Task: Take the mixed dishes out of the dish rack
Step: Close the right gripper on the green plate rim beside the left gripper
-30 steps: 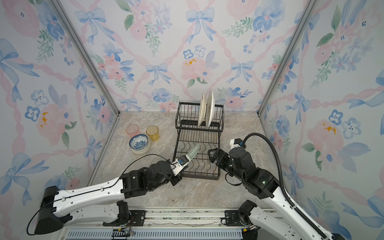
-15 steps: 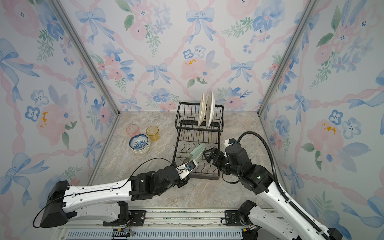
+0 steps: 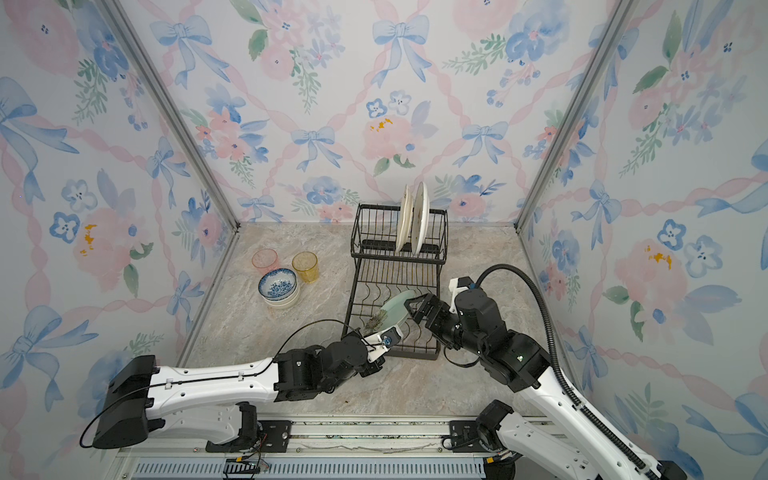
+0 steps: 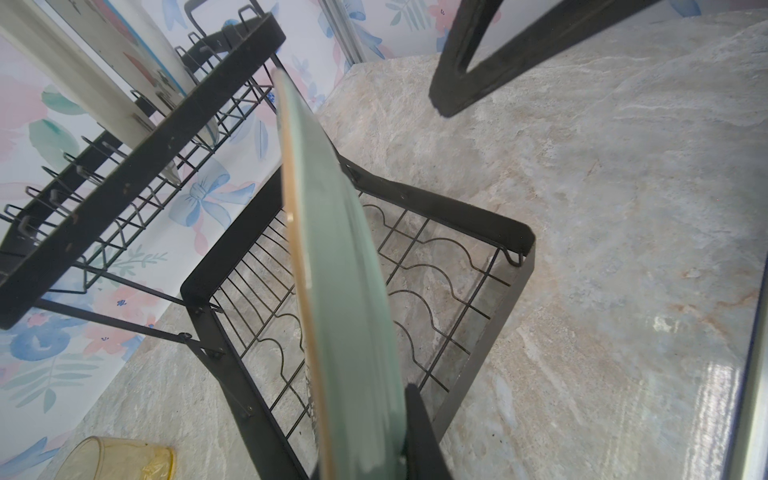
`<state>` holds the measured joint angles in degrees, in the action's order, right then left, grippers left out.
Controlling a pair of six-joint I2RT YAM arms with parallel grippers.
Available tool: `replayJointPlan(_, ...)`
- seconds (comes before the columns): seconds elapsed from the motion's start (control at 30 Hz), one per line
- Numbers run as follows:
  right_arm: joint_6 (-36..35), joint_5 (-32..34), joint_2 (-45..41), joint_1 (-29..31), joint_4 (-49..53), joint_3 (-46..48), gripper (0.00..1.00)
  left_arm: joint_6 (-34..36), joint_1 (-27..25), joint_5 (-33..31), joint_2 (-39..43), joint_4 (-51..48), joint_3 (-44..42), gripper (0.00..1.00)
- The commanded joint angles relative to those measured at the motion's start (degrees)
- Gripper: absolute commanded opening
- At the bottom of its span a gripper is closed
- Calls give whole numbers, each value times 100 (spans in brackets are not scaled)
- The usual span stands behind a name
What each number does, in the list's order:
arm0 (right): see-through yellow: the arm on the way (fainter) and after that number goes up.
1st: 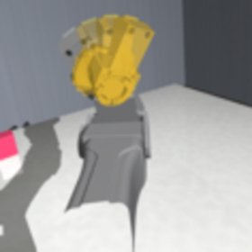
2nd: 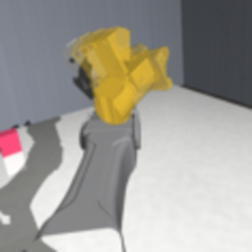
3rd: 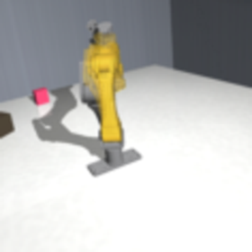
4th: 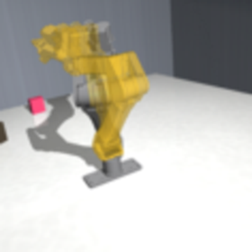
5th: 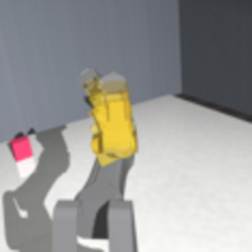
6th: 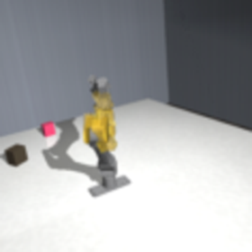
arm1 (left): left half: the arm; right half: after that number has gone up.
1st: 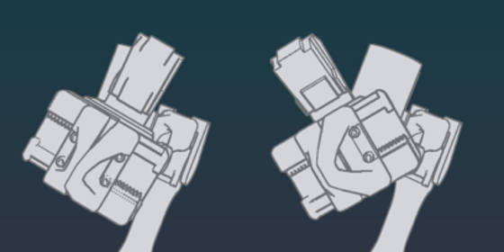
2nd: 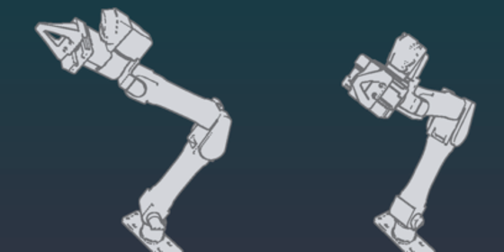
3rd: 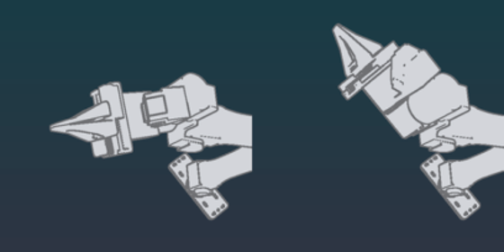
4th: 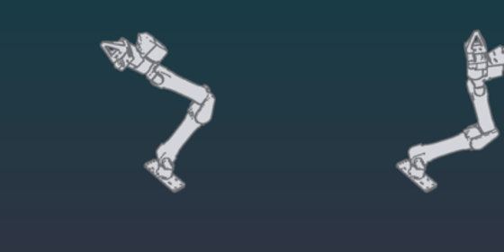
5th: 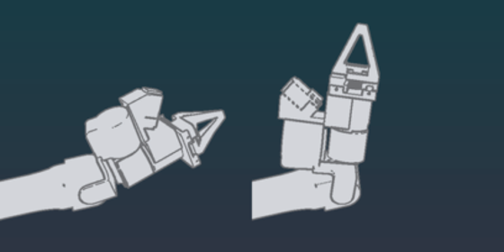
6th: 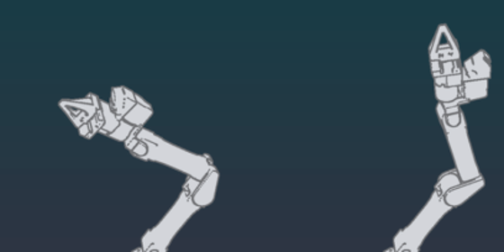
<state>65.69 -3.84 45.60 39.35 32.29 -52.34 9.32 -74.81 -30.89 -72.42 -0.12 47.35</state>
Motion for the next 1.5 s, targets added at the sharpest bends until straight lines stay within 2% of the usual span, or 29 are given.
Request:
replayJointPlan(0.0,128,-153,49,-68,-333,197,97,300,-104,-392,1,911,186,0)
replayJointPlan(0.2,288,-290,71,-195,-546,391,99,522,-261,-532,-73,1215,169,0)
replayJointPlan(0.33,317,-422,38,-259,-702,474,82,627,-278,-652,-122,1306,169,0)
replayJointPlan(0.43,360,-478,-22,-279,-854,536,77,726,-289,-687,-171,1370,147,0)
replayJointPlan(0.63,352,-568,17,-314,-872,534,60,1016,-358,-878,-338,1606,97,0)
replayJointPlan(0.73,382,-666,54,-324,-993,563,54,1037,-381,-887,-384,1658,81,0)
replayJointPlan(0.9,368,-689,77,-366,-1046,571,51,1063,-402,-927,-383,1712,47,0)
replayJointPlan(0.97,379,-723,84,-404,-1089,607,44,1088,-411,-935,-364,1741,29,0)
replayJointPlan(1.13,409,-782,105,-446,-1164,633,33,1199,-414,-1031,-402,1779,-12,0)
replayJointPlan(1.23,403,-764,105,-455,-1146,624,23,1247,-412,-1089,-472,1780,-11,0)
replayJointPlan(1.47,409,-777,98,-488,-1131,635,12,1291,-413,-1166,-622,1799,-22,0)
